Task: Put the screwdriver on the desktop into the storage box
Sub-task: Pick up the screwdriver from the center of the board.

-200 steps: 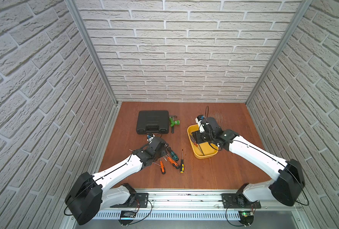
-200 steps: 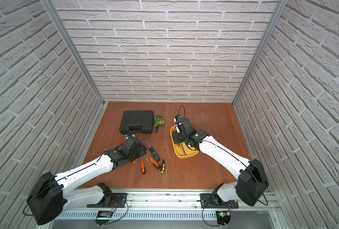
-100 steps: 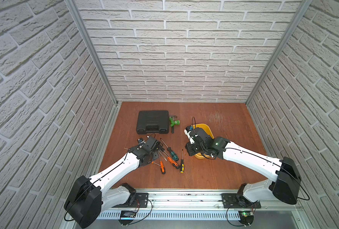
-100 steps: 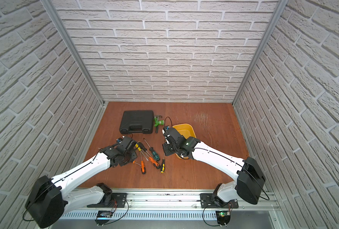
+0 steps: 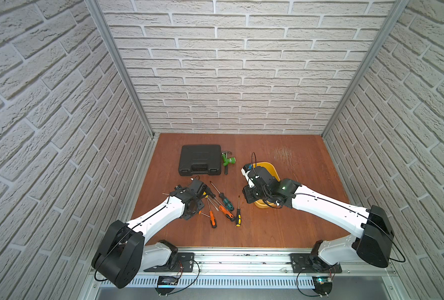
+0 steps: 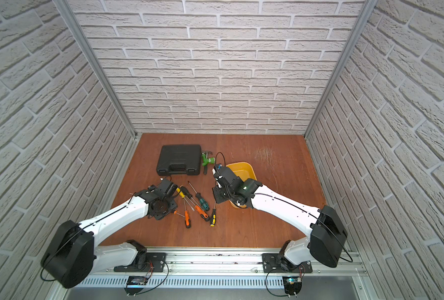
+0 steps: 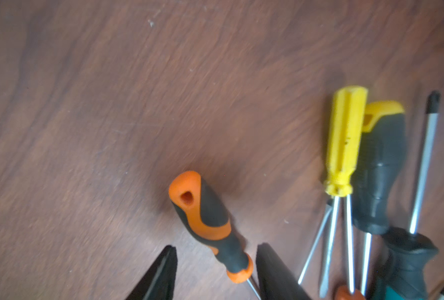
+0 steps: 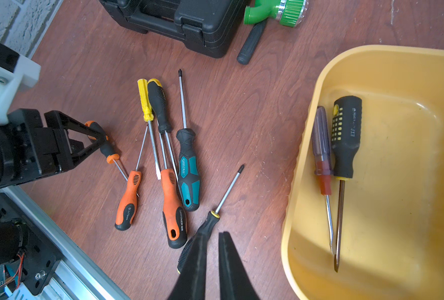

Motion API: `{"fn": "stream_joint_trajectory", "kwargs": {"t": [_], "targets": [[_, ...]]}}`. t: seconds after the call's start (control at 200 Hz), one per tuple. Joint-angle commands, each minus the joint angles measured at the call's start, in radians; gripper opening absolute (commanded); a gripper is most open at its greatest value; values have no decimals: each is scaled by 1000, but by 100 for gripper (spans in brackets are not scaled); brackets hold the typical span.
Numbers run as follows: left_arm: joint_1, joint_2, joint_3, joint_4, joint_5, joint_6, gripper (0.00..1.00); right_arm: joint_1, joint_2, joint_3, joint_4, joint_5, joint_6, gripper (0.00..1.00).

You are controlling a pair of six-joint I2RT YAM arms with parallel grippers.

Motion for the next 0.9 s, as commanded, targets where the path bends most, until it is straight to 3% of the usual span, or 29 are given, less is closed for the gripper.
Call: {"fn": "stream_joint_trajectory", "kwargs": {"t": [0.0, 0.895], "targets": [[8, 26, 12, 13, -1, -17, 53, 9, -23, 20, -10, 22, 5, 17], [19, 95, -19, 49, -9, -1, 43, 9, -25, 8, -3, 27, 14, 17]]}}
